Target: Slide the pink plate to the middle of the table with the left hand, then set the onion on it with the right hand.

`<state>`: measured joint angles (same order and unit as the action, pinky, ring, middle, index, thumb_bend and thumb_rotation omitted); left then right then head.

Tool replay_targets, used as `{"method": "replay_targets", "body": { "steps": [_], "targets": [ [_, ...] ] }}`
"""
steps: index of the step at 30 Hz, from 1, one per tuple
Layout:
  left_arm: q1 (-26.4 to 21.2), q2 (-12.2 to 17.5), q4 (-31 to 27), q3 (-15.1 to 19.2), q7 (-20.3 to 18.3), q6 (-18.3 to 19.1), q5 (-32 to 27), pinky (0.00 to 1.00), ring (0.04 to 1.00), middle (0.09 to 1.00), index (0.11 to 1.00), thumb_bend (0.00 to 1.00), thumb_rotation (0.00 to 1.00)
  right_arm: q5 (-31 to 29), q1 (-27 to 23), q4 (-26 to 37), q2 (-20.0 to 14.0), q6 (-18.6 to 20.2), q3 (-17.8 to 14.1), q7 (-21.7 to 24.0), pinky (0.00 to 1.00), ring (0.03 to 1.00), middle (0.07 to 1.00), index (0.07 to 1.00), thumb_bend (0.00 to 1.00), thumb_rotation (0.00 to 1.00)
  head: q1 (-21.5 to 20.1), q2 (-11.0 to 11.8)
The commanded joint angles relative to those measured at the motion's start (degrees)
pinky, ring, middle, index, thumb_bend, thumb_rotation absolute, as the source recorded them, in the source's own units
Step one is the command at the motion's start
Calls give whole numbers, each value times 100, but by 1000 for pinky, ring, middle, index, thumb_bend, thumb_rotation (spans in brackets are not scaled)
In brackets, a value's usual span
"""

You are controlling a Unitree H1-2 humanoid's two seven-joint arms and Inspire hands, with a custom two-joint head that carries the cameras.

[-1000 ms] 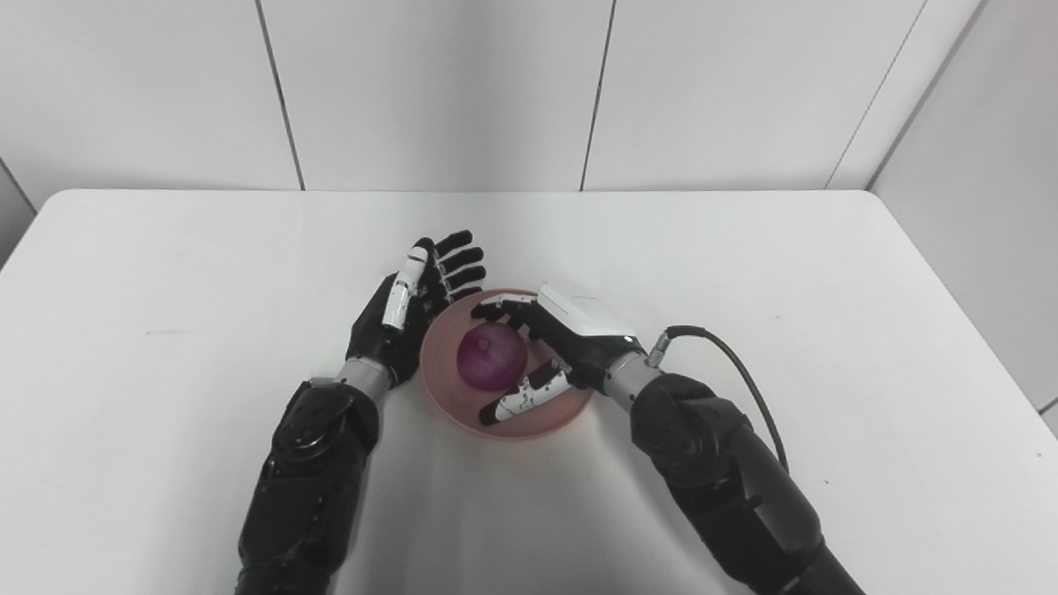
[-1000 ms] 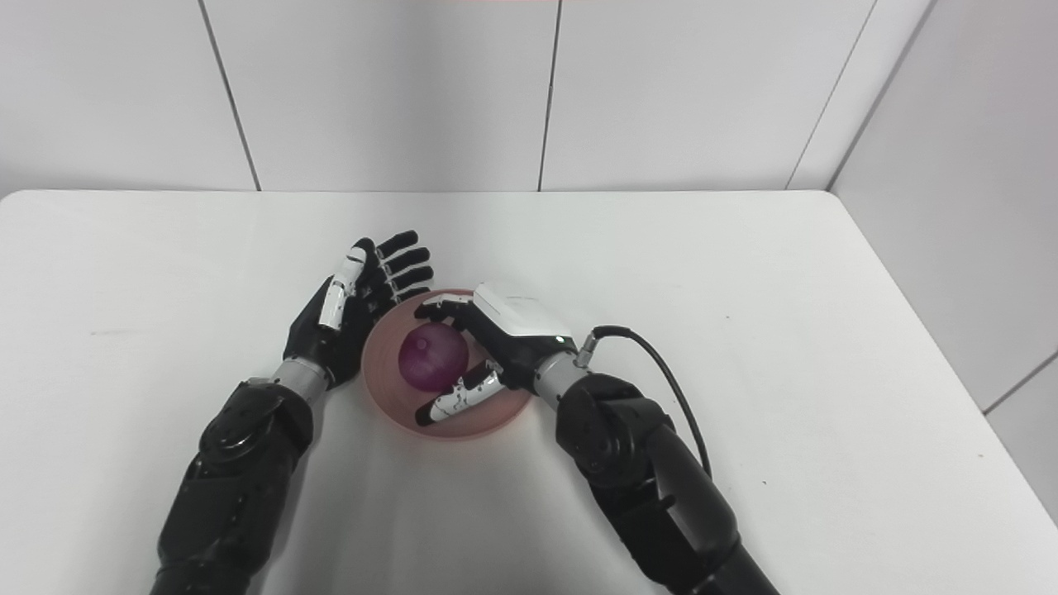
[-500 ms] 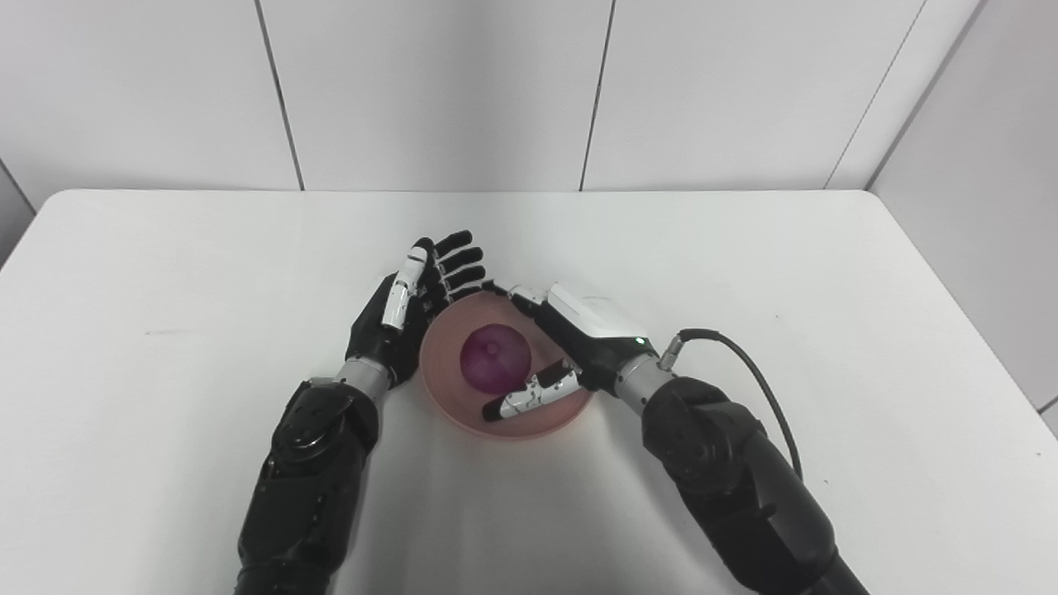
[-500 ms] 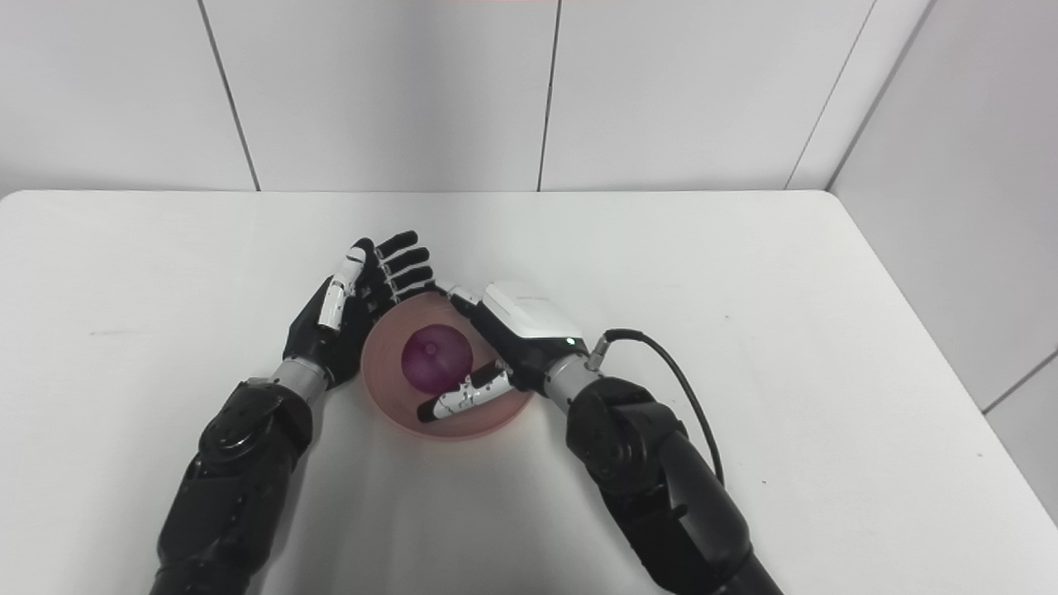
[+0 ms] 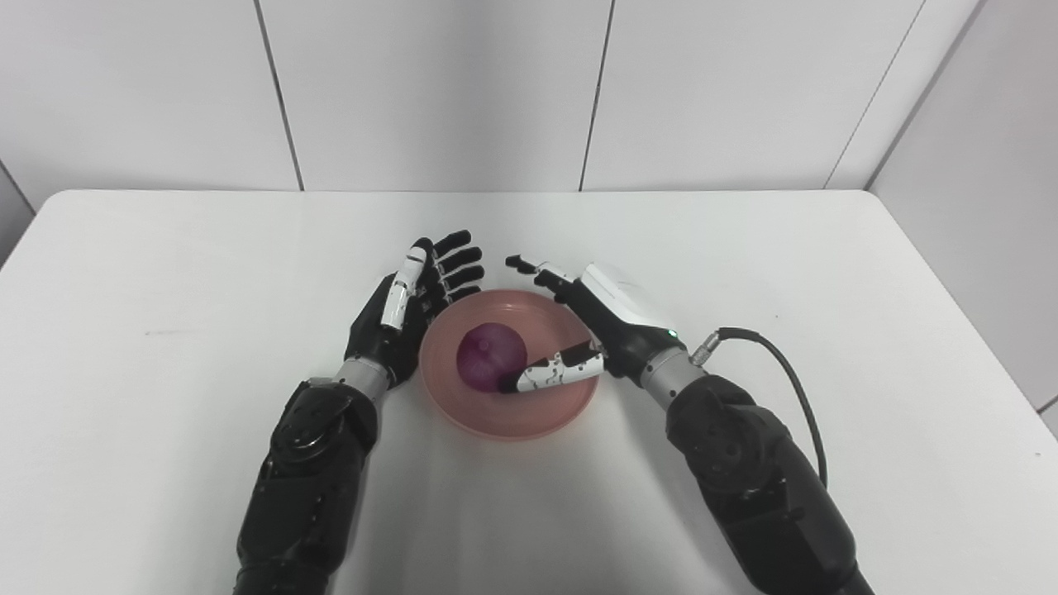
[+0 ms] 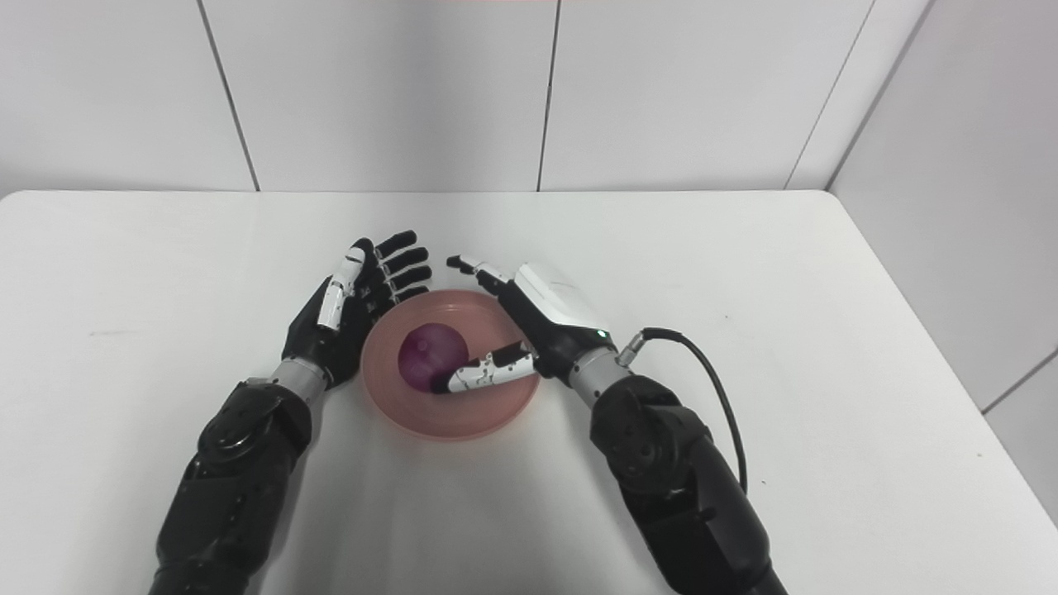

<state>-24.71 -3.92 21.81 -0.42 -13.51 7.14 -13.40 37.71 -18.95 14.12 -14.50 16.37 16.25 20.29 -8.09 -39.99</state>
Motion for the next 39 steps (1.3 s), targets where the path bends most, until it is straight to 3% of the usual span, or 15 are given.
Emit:
{"method": "replay_targets", "body": {
  "steps": [1,7,14,17,21,22,24,25,27,30,35,39],
  "targets": [
    [-99,-10,0,15,0,-63,-6,783,815,815,787,357,1000,-257,-113,237,-11,-360,-215,-277,798,882,916,926,1000,484,4,-5],
    [-92,-20,5,31,-2,-103,-14,778,810,811,782,354,1000,-759,62,148,9,-741,-629,-764,823,896,932,936,1000,484,12,2],
    [-94,23,-7,37,-24,-112,-6,787,810,815,786,353,1000,-900,355,142,96,-986,-900,-1352,738,882,928,937,986,522,23,5],
    [-91,57,-59,53,11,-79,13,790,812,819,792,357,1000,-830,513,191,135,-972,-983,-1583,763,890,932,935,963,541,19,7],
    [-68,119,-98,69,-2,-76,17,800,820,825,802,365,1000,-347,724,310,131,-754,-999,-1820,912,836,892,920,948,698,37,7],
    [-61,135,-99,69,-6,-87,21,805,823,828,805,372,1000,-315,778,319,126,-764,-1016,-1848,908,842,894,927,911,776,31,5],
    [-53,160,-89,76,-16,-105,8,807,824,830,807,376,1000,-298,878,316,136,-803,-1063,-1920,910,850,898,934,887,831,27,9],
    [-51,171,-80,82,-22,-111,-4,811,826,831,808,380,1000,-302,922,310,150,-826,-1090,-1960,899,856,901,936,842,921,27,9],
    [-33,191,-91,97,-9,-126,1,810,826,832,809,384,1000,-396,1049,270,208,-870,-1184,-2084,904,863,904,932,802,980,28,10],
    [-16,207,-84,120,17,-163,28,808,825,832,806,391,1000,-809,1225,173,334,-971,-1367,-2211,927,866,897,922,772,998,51,10],
    [13,246,-104,138,40,-178,58,806,827,834,809,393,1000,-1593,1481,112,523,-936,-1600,-2154,990,990,936,944,775,1000,65,8],
    [49,246,-68,178,71,-252,60,806,826,832,806,384,1000,-2281,1646,-64,653,-1266,-1721,-2158,878,962,970,960,595,1000,81,8]
  ]
}}
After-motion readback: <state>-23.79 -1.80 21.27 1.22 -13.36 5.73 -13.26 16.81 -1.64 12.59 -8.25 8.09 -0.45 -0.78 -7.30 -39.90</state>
